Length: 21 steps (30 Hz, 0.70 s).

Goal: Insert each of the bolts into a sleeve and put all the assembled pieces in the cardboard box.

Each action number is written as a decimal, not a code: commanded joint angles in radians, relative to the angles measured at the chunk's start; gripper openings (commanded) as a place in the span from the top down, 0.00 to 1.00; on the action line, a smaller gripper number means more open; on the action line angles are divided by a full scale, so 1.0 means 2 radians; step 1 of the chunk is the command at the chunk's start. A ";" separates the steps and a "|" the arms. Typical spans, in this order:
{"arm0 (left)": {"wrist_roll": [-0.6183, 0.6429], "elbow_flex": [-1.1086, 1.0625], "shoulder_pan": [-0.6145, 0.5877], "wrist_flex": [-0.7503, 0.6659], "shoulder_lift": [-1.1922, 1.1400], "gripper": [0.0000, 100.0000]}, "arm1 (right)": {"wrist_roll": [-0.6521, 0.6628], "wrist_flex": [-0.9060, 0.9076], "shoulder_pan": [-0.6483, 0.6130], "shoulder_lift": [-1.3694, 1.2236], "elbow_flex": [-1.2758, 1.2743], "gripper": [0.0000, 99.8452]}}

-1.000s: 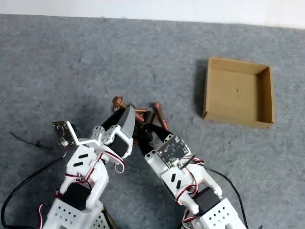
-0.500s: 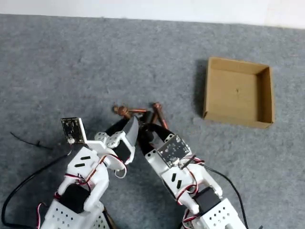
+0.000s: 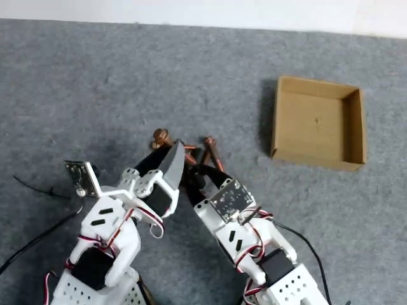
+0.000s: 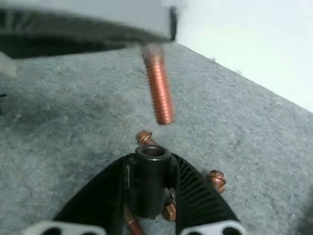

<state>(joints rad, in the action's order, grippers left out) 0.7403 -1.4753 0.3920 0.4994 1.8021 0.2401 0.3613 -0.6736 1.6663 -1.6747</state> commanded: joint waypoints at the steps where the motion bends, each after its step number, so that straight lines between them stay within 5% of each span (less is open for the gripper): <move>1: -0.003 0.013 0.005 -0.012 0.007 1.00 | 0.007 0.005 0.006 0.007 -0.055 0.99; 21: -0.041 -0.030 0.021 0.050 0.007 1.00 | 0.007 0.005 0.007 0.007 -0.055 0.99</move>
<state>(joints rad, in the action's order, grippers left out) 0.6651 -1.5766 0.4242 0.5363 1.8021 0.2478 0.3705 -0.6736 1.6648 -1.6747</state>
